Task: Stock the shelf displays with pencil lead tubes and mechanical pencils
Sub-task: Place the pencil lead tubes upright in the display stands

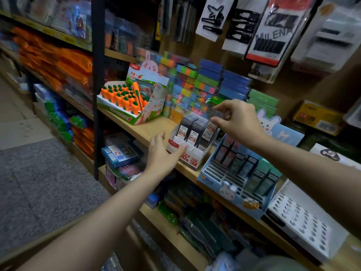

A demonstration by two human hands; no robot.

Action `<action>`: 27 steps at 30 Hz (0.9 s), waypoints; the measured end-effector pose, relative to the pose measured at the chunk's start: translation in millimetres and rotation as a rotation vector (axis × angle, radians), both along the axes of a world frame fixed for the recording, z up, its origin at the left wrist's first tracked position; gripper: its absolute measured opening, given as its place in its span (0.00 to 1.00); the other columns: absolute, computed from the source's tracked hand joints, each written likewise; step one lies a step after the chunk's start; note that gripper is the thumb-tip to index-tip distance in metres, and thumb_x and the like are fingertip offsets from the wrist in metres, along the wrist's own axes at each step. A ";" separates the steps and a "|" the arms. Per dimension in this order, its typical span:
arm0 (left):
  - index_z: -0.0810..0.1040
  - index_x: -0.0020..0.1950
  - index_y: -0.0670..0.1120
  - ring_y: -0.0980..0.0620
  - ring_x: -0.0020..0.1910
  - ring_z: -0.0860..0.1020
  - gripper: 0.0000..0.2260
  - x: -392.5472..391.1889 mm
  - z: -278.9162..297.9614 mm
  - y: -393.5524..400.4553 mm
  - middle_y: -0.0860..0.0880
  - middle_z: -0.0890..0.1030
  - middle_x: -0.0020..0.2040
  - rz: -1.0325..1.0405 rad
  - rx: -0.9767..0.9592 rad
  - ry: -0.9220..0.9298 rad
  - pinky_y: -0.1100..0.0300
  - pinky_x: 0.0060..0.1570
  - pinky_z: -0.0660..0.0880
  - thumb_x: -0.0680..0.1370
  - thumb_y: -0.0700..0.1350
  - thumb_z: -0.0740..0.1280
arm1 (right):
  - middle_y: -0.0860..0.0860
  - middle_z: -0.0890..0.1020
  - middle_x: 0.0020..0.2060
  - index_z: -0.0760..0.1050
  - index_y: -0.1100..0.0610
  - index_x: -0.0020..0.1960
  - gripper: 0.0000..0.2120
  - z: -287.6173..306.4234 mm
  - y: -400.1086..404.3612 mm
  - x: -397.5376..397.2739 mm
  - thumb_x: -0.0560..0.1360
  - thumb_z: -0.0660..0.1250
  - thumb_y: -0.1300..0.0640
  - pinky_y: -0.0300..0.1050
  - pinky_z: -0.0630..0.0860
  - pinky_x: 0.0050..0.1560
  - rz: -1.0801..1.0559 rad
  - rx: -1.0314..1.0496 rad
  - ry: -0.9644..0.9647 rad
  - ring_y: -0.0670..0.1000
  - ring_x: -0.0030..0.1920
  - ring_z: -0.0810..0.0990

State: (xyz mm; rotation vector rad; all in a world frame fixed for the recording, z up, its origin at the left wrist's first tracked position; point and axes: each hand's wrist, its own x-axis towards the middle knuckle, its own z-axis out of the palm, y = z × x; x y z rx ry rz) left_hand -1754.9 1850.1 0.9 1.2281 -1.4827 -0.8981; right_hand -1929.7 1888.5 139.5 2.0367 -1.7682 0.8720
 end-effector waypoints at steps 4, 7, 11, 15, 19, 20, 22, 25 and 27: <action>0.64 0.74 0.46 0.49 0.68 0.69 0.34 -16.5 1.8 -2.5 0.48 0.68 0.70 0.048 -0.019 0.040 0.51 0.67 0.69 0.73 0.57 0.72 | 0.45 0.79 0.40 0.83 0.56 0.54 0.14 -7.4 -6.1 -1.7 0.70 0.77 0.53 0.38 0.71 0.42 0.022 0.045 0.038 0.45 0.40 0.76; 0.69 0.67 0.48 0.53 0.63 0.72 0.28 -21.9 1.2 -1.9 0.51 0.71 0.64 0.071 -0.025 0.105 0.57 0.61 0.72 0.72 0.56 0.73 | 0.47 0.82 0.40 0.81 0.54 0.49 0.13 -12.5 -9.0 -1.9 0.68 0.78 0.52 0.48 0.78 0.44 -0.003 0.100 0.046 0.48 0.43 0.80; 0.68 0.66 0.50 0.54 0.61 0.72 0.27 -23.5 -1.0 -2.7 0.52 0.71 0.64 0.067 -0.001 0.165 0.58 0.58 0.72 0.71 0.55 0.73 | 0.50 0.82 0.42 0.78 0.53 0.44 0.12 -18.9 -14.5 0.8 0.67 0.78 0.51 0.50 0.78 0.44 -0.073 0.147 0.121 0.54 0.46 0.80; 0.67 0.67 0.51 0.57 0.58 0.70 0.28 -26.1 -0.4 -2.9 0.54 0.69 0.63 0.070 0.018 0.169 0.63 0.52 0.67 0.72 0.56 0.73 | 0.52 0.80 0.44 0.79 0.53 0.43 0.12 -26.2 -16.3 5.9 0.67 0.78 0.49 0.45 0.71 0.41 -0.109 0.166 0.197 0.56 0.47 0.79; 0.67 0.69 0.49 0.56 0.59 0.70 0.29 -23.8 3.7 -0.5 0.52 0.69 0.65 0.058 0.029 0.138 0.61 0.56 0.70 0.73 0.56 0.72 | 0.54 0.79 0.49 0.81 0.55 0.50 0.11 -25.0 -7.6 11.6 0.72 0.74 0.49 0.50 0.75 0.45 -0.128 0.171 0.261 0.58 0.52 0.79; 0.66 0.70 0.47 0.54 0.62 0.71 0.30 -21.4 4.3 1.9 0.51 0.70 0.66 0.048 0.032 0.132 0.58 0.60 0.72 0.73 0.56 0.72 | 0.54 0.79 0.52 0.81 0.55 0.53 0.13 -22.2 -3.4 11.3 0.73 0.72 0.49 0.51 0.75 0.48 -0.126 0.174 0.254 0.58 0.54 0.78; 0.68 0.70 0.47 0.53 0.63 0.73 0.29 -12.5 2.9 12.4 0.50 0.71 0.67 0.042 0.018 0.129 0.53 0.63 0.73 0.73 0.55 0.72 | 0.53 0.77 0.57 0.79 0.55 0.61 0.17 -17.1 8.6 10.3 0.75 0.71 0.50 0.51 0.76 0.52 -0.084 0.146 0.177 0.56 0.57 0.77; 0.75 0.60 0.51 0.62 0.55 0.77 0.15 12.8 -13.5 43.5 0.54 0.79 0.59 0.014 -0.051 0.189 0.58 0.56 0.77 0.75 0.51 0.72 | 0.50 0.78 0.52 0.79 0.54 0.58 0.12 -27.9 42.0 22.2 0.75 0.70 0.56 0.40 0.76 0.50 0.148 0.009 -0.115 0.46 0.49 0.78; 0.79 0.55 0.49 0.61 0.51 0.79 0.09 35.5 -40.5 73.0 0.54 0.81 0.52 0.035 -0.049 0.165 0.63 0.52 0.77 0.76 0.48 0.71 | 0.49 0.79 0.47 0.80 0.54 0.52 0.07 -57.1 71.2 42.9 0.74 0.71 0.59 0.32 0.75 0.44 0.296 0.021 -0.304 0.42 0.43 0.78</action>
